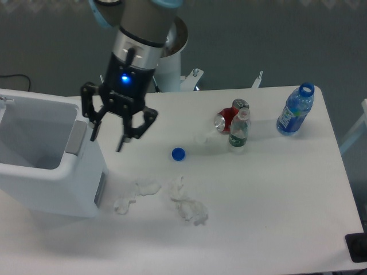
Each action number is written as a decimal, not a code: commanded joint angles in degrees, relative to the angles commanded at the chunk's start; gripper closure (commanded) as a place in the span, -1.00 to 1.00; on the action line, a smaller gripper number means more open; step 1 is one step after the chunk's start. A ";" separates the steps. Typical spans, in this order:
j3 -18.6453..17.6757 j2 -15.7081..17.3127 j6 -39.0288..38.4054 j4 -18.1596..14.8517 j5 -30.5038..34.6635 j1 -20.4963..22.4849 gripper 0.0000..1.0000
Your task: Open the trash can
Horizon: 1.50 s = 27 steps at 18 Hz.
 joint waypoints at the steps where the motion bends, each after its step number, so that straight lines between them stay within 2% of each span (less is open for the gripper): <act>1: -0.44 -0.61 0.70 0.09 1.57 0.88 -1.00; 4: -0.36 -2.90 8.32 0.26 10.09 1.07 -1.00; 9: -0.36 -4.83 22.92 0.26 17.39 0.89 -1.00; 11: 0.35 -7.81 29.32 0.26 20.12 0.89 -1.00; 14: 2.01 -12.38 38.04 0.09 28.98 0.80 -1.00; 19: 3.78 -14.94 39.99 -0.35 30.68 0.45 -1.00; 23: 3.69 -15.38 39.99 -2.37 30.77 -0.16 -1.00; 27: 4.92 -16.08 40.08 -2.28 30.59 0.28 -1.00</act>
